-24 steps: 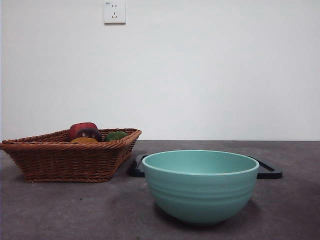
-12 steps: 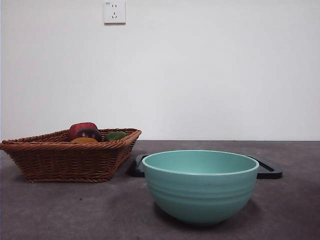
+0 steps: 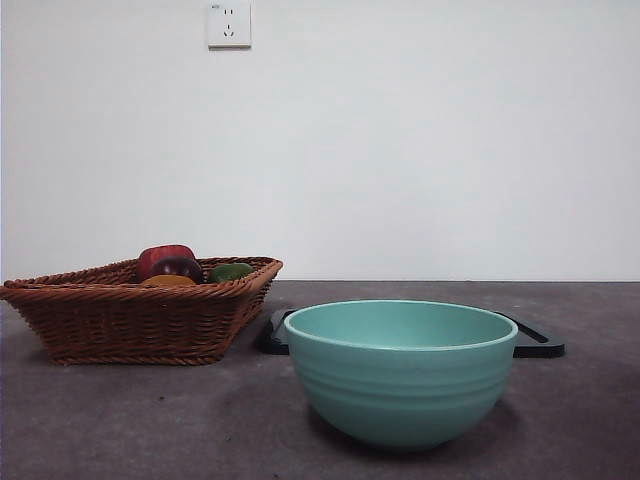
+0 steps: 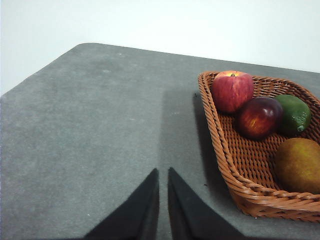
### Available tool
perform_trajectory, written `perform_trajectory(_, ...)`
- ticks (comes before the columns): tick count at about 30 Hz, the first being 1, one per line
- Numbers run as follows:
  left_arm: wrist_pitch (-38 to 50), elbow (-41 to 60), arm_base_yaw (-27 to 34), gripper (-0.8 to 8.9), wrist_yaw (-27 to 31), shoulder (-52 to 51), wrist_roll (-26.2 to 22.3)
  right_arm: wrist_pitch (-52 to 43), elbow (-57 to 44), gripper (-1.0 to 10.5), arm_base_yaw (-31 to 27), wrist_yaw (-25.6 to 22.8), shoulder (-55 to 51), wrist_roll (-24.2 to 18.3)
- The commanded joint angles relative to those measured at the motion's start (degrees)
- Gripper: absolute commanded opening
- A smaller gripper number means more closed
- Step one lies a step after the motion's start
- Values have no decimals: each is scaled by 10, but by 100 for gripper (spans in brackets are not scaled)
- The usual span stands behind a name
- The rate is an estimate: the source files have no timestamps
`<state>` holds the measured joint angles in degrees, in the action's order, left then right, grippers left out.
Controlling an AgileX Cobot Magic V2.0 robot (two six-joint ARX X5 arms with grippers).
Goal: Pick up the wifruite, put it on the bowl, pick up the plate, put it on desk
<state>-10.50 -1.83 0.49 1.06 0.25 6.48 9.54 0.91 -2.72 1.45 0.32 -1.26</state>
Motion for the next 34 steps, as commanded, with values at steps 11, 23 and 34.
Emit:
perform_trajectory(11, -3, 12, -15, 27, 1, -1, -10, -8, -3, 23, 0, 0, -1, 6)
perform_trajectory(23, -3, 12, -18, 27, 1, -1, -10, -8, -3, 23, 0, 0, -1, 6)
perform_trajectory(34, -3, 12, -18, 27, 1, -1, -10, -8, -3, 23, 0, 0, -1, 6)
